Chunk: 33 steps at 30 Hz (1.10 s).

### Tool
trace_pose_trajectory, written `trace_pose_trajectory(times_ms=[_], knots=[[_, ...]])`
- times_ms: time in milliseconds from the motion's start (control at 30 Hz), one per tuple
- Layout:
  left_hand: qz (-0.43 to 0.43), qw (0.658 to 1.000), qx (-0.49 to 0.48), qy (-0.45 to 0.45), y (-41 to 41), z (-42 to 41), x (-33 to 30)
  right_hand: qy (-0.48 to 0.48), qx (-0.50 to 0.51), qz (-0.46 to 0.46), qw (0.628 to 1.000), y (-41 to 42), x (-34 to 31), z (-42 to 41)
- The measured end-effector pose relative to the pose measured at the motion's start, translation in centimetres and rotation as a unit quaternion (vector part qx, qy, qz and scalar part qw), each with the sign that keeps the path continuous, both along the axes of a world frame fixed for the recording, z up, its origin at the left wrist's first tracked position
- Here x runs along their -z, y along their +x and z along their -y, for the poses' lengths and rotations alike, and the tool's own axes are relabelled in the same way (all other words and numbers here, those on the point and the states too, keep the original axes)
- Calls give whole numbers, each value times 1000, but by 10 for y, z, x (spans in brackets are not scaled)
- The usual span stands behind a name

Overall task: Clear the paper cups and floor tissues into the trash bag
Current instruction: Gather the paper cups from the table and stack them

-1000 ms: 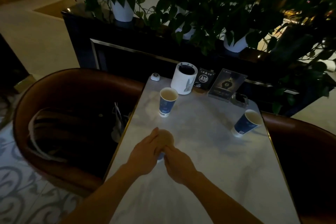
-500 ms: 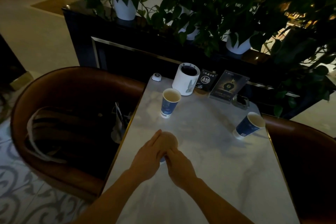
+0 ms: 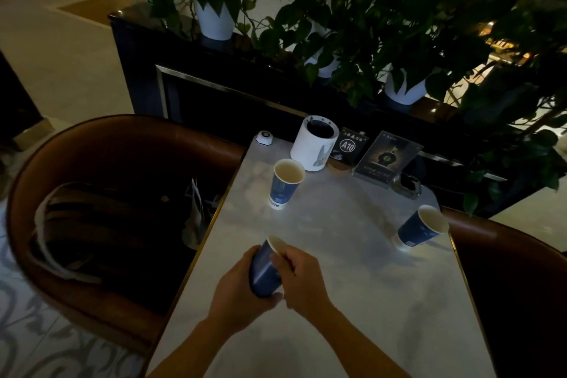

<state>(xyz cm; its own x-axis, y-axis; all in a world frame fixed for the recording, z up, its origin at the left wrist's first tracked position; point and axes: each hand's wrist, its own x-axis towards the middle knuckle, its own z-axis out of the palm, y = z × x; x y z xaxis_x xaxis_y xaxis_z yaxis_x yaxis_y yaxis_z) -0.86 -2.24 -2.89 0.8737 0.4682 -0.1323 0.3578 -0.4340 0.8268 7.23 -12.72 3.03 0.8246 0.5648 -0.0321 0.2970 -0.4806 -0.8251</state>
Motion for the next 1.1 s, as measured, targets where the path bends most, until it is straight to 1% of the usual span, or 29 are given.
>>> trace_pose_trajectory(times_ms=[67, 233, 433, 500, 567, 633, 700, 800, 867, 933, 967, 1033, 1100], knots=[[6, 1000, -7, -3, 5, -4, -3, 2, -12, 13, 1000, 6, 1, -7], [-20, 1000, -19, -10, 16, -13, -6, 5, -15, 23, 1000, 22, 3, -15], [-37, 998, -55, -13, 24, -27, 0, 23, 1, -13, 1000, 40, 2, -31], [-46, 996, -75, -13, 24, -33, 0, 39, 16, 8, 999, 53, 0, -33], [-55, 994, -92, -10, 25, -39, 6, 35, 29, 24, 999, 69, -1, -34], [-51, 993, -110, -8, 24, -44, 10, 13, 40, 38, 998, 87, 0, -39], [-50, 991, -124, -13, 24, -48, 11, -18, 38, 73, 996, 105, 0, -45], [-41, 990, -130, -26, 24, -52, 14, -28, 18, 143, 989, 129, 0, -57], [-32, 989, -135, -43, 24, -55, 17, -46, 16, 173, 984, 141, -2, -64], [-27, 988, -144, -56, 24, -57, 20, -79, 12, 191, 978, 152, -5, -73], [-27, 987, -147, -57, 23, -58, 22, -110, 9, 202, 973, 157, -3, -78], [-25, 985, -156, -65, 22, -60, 23, -175, -6, 192, 966, 163, 1, -88], [-24, 983, -165, -81, 20, -63, 25, -226, 9, 109, 968, 170, 7, -95]])
